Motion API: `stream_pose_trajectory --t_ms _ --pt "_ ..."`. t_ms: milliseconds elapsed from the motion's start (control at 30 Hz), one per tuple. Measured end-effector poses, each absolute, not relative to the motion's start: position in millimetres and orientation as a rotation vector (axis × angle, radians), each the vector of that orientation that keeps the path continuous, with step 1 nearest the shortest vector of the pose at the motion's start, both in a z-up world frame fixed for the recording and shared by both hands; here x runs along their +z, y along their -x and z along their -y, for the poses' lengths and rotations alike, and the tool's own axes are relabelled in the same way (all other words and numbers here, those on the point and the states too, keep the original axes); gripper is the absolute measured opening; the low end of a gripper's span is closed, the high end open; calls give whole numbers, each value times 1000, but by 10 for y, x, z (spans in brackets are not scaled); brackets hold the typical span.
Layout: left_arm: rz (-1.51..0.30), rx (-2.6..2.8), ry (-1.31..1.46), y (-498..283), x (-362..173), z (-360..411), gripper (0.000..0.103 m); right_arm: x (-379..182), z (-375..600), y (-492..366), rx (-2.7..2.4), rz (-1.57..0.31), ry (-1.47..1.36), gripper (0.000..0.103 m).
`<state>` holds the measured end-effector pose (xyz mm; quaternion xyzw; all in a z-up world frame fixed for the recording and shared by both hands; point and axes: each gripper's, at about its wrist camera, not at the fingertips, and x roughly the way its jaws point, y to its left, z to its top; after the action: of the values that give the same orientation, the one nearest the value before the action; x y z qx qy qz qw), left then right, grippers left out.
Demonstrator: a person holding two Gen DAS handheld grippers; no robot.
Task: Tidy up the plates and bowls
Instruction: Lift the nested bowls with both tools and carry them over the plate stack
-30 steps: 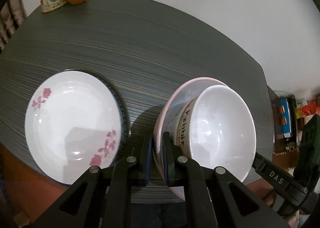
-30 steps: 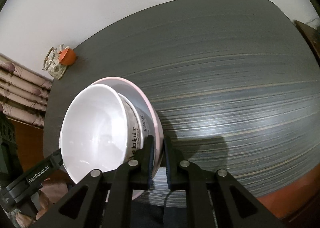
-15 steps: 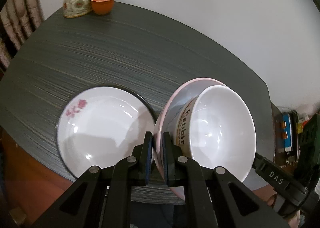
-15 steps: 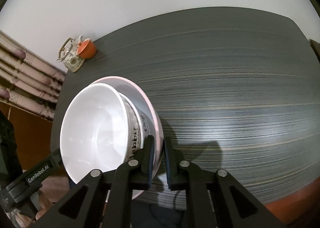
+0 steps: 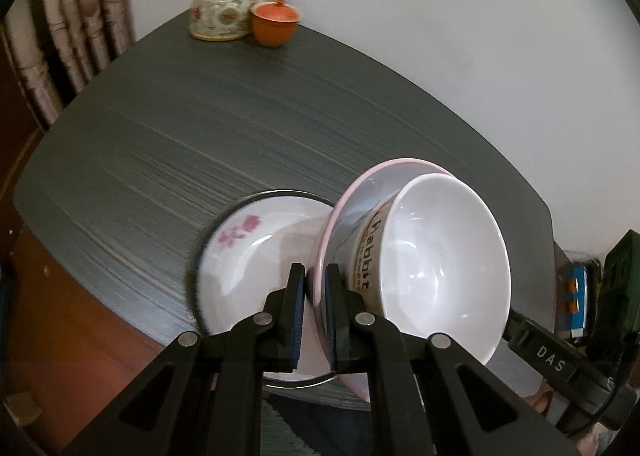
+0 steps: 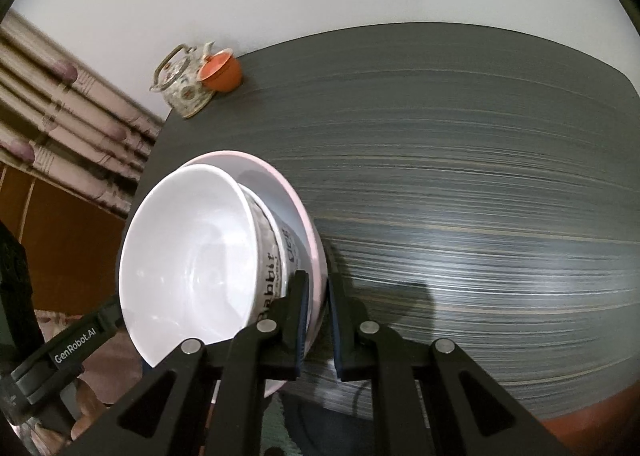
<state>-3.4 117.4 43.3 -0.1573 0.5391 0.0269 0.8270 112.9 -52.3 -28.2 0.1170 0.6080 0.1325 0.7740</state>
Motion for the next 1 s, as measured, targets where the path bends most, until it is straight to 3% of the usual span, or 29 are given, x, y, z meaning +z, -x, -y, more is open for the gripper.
stream_pose_trajectory --t_ms 1000 --pt "-1184 130 415 192 155 -1829 5 -520 47 -1122 309 -1406 -189 11"
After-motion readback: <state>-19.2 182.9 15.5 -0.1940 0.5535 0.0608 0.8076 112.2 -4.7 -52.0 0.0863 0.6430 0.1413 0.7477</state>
